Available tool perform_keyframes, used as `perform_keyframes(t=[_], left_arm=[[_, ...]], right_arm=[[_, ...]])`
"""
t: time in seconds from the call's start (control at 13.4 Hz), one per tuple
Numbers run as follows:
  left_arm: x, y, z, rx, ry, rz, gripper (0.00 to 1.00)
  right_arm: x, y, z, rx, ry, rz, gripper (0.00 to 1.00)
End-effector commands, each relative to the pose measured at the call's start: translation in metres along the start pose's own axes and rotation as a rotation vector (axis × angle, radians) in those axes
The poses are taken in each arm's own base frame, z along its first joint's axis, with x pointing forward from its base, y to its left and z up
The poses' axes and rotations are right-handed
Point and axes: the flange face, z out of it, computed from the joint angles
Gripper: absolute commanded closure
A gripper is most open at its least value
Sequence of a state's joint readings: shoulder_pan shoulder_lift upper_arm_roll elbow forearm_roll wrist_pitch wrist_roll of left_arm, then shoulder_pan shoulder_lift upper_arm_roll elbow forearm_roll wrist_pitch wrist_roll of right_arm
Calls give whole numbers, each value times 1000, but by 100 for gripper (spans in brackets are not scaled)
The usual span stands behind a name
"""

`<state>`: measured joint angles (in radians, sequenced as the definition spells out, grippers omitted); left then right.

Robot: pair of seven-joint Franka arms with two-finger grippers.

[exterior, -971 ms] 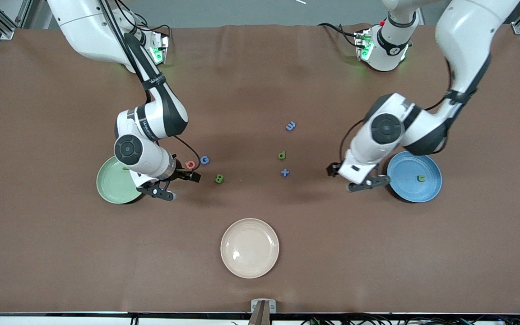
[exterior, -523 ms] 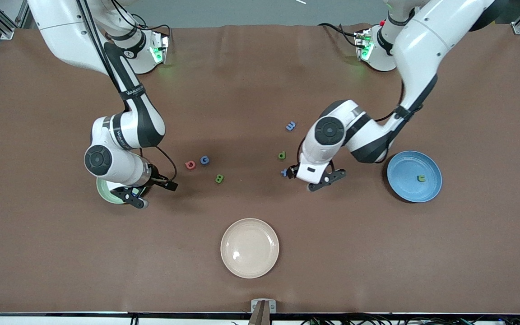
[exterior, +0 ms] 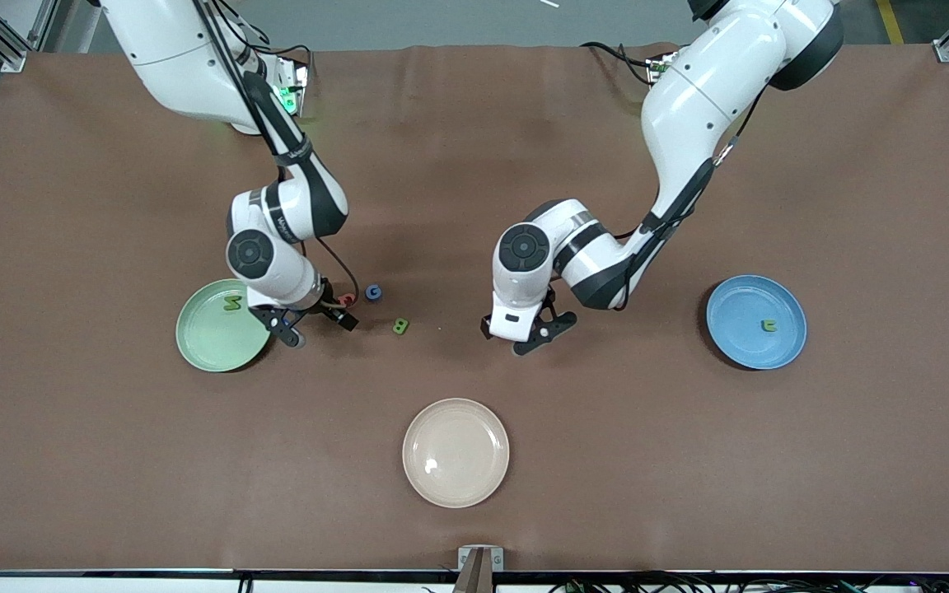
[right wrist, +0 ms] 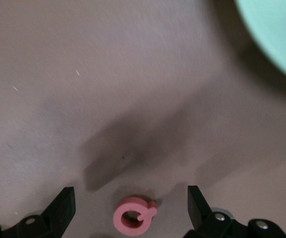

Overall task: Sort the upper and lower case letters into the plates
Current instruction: 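Reach the left gripper to the blue x while the right gripper reaches the pink q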

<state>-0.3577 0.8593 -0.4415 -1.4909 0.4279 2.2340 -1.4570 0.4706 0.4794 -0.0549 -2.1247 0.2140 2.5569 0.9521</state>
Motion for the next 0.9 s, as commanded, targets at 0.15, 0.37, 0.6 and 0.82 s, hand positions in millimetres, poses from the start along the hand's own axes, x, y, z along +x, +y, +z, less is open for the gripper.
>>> perform_keyframes(t=[0.15,0.37,0.6,0.82], left_arm=[[-3,3,8,20,-9,-6,10],[-3,-1,10,29,-13,-21,23],[-3,-4,14,37,-16,-23,29],[-6,-7,16,45,-19,-28,32]], right_arm=[[-34,-3,-6,5,9,58,0],[-35,-3,-5,-1,19,41,2],[-30,-2,-5,-5,24,44,9],[-25,1,-6,-12,35,36,17]])
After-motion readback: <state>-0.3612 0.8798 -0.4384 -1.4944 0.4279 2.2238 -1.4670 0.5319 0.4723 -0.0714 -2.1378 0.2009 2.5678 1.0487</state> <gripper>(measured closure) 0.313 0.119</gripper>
